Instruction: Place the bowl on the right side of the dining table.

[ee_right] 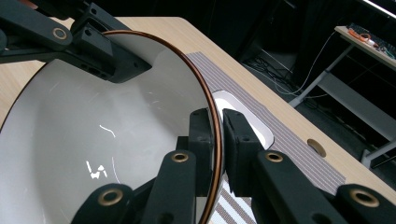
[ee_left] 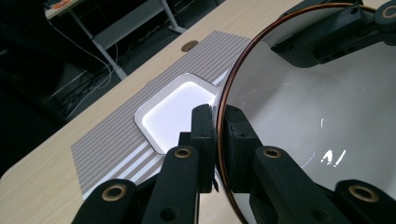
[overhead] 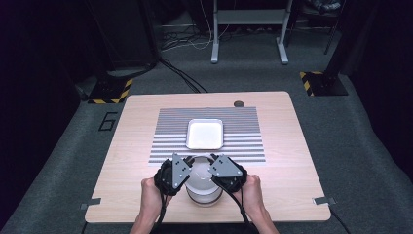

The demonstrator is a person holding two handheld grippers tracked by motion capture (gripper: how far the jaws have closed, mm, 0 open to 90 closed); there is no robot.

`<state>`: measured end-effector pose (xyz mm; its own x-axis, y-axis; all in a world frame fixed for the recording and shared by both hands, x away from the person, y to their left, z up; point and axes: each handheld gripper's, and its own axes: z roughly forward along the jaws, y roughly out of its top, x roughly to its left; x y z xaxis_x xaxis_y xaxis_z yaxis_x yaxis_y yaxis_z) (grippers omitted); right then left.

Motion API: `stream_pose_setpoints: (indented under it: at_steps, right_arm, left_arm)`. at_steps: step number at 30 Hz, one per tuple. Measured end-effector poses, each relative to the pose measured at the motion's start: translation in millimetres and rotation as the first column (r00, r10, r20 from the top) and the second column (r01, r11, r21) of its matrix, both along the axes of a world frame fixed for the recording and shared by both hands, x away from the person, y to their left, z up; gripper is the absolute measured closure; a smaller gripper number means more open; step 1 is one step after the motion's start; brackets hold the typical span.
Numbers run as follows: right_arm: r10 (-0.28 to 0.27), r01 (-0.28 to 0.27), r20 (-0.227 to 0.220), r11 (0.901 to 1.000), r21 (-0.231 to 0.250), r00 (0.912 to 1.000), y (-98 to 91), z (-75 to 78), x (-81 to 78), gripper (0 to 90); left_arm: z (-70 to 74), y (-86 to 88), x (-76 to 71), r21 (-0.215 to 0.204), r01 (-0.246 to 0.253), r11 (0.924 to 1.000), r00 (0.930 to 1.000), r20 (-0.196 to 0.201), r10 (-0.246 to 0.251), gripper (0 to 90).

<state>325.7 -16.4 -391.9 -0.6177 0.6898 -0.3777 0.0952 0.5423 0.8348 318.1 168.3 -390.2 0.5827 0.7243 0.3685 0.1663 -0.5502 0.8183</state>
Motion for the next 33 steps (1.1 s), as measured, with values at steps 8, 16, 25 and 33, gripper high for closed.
stream_pose_setpoints:
  at_steps: [8, 16, 25, 33]
  right_arm:
    - [0.007, -0.007, 0.009, 1.0000, -0.001, 0.9999, 0.2, 7.2, 6.7, 82.7]
    - [0.011, -0.011, 0.015, 0.9999, 0.007, 0.9998, 0.6, 11.7, 13.4, 82.7]
    - [0.007, -0.007, 0.018, 1.0000, -0.001, 0.9998, 1.8, 15.4, 21.3, 82.8]
    - [0.003, -0.002, 0.021, 1.0000, -0.008, 0.9998, 2.8, 19.4, 29.4, 82.8]
  left_arm:
    - [6.2, 0.5, 4.3, -0.003, -0.010, 0.9999, 0.9999, 0.008, 0.011, 84.2]
    - [11.9, 1.8, 10.4, 0.005, -0.008, 1.0000, 0.9998, 0.016, 0.008, 84.1]
    - [16.0, 2.4, 19.4, -0.002, -0.005, 1.0000, 0.9999, 0.010, 0.006, 84.1]
    - [19.5, 2.7, 28.1, 0.003, -0.002, 1.0000, 0.9998, 0.018, 0.002, 84.1]
